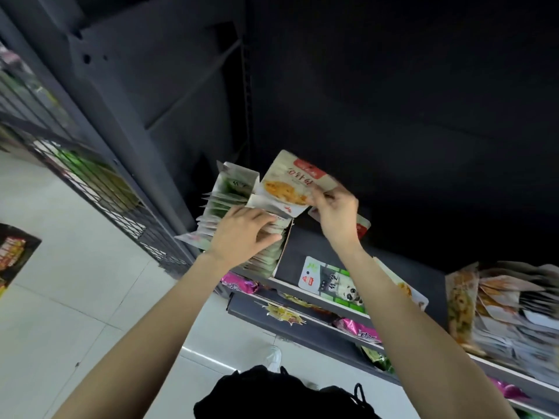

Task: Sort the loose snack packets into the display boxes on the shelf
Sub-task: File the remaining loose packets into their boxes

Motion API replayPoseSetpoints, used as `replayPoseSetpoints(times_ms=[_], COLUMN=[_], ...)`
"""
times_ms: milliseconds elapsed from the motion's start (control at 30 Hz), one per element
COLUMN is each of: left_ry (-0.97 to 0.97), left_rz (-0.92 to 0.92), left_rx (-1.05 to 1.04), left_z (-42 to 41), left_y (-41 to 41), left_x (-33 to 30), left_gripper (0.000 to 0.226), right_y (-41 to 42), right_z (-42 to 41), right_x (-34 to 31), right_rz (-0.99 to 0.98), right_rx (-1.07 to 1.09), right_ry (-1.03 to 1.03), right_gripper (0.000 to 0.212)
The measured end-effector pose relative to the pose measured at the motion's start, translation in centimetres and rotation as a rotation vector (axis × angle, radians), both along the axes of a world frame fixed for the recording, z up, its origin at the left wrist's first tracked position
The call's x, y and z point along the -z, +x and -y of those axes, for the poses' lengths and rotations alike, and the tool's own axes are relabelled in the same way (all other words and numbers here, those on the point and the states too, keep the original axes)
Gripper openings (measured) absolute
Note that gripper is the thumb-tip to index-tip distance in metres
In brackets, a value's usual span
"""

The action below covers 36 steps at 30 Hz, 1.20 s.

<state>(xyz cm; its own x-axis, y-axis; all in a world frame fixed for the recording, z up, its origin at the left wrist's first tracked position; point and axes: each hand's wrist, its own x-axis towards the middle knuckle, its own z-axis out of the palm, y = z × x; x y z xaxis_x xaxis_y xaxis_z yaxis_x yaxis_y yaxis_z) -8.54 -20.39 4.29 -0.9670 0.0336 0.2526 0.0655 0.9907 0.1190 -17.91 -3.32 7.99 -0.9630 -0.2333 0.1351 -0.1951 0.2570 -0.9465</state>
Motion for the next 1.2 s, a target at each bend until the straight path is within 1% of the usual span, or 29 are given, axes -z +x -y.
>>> replayPoseSetpoints(times_ms=[100,167,200,300,400,467,533,633,700,767,833,900,933,1000,1033,1067,1100,1133,1200], left_ry=[0.037,0.046,0.044,0.030,0.065,0.082,0.097,0.120,0.146,0.155,0.150,0.162,0.191,0.296,0.349,0.394,0.430,0.464,0.553], left_rz=[-0.005,0.007,-0.001,-0.073,-0.104,-0.105,-0.116,-0.136,-0.136,-0.144,-0.160,-0.197,-0.241,-0.383,-0.437,-0.453,-0.424,-0.357,-0.131], left_rx=[0.028,0.044,0.055,0.086,0.084,0.074,0.070,0.064,0.048,0.023,-0.010,-0.077,-0.117,-0.140,-0.107,-0.057,-0.006,0.030,0.037], left_z=[0.7,1.0,1.2,1.6,1.8,1.8,1.7,1.6,1.5,1.3,0.9,-0.1,-1.0,-3.5,-5.2,-7.0,-8.7,-10.1,-12.6], left_y=[0.3,0.4,0.5,0.4,0.4,0.2,0.1,-0.1,-0.2,-0.2,-0.2,0.2,0.5,1.5,2.0,2.4,2.7,2.7,2.2], left_x=[0.4,0.6,0.7,1.3,1.5,1.5,1.5,1.3,1.2,1.3,1.4,1.2,0.9,0.3,0.1,0.2,0.6,1.4,3.8], left_gripper=[0.051,0.051,0.049,0.028,0.028,0.026,0.023,0.022,0.023,0.024,0.025,0.029,0.031,0.029,0.025,0.022,0.018,0.015,0.015], right_y=[-0.5,-1.0,-1.2,-1.6,-0.9,-0.5,-0.4,-0.5,-0.6,-1.0,-1.4,-1.1,-0.5,1.2,2.3,3.3,4.2,4.8,5.5], right_z=[2.2,3.3,3.7,4.3,3.9,3.7,3.8,4.3,4.3,4.0,3.3,1.9,0.7,-2.6,-4.7,-7.1,-9.5,-11.8,-16.1], right_x=[1.5,1.6,1.6,1.7,2.3,3.0,3.4,4.1,4.5,4.5,4.4,4.2,4.4,5.6,6.7,7.9,9.1,10.4,12.6], right_rz=[-0.145,-0.171,-0.187,-0.240,-0.241,-0.399,-0.541,-0.610,-0.584,-0.538,-0.479,-0.425,-0.414,-0.374,-0.336,-0.292,-0.246,-0.194,-0.018], right_rx=[-0.087,-0.120,-0.132,-0.171,-0.255,-0.228,-0.194,-0.186,-0.166,-0.211,-0.283,-0.336,-0.329,-0.235,-0.170,-0.106,-0.049,-0.005,0.052], right_ry=[0.312,0.411,0.445,0.499,0.572,0.641,0.657,0.742,0.783,0.766,0.703,0.602,0.543,0.446,0.435,0.452,0.498,0.573,0.750], right_gripper=[0.025,0.029,0.030,0.027,0.022,0.022,0.021,0.025,0.027,0.026,0.026,0.031,0.035,0.038,0.037,0.035,0.034,0.032,0.029])
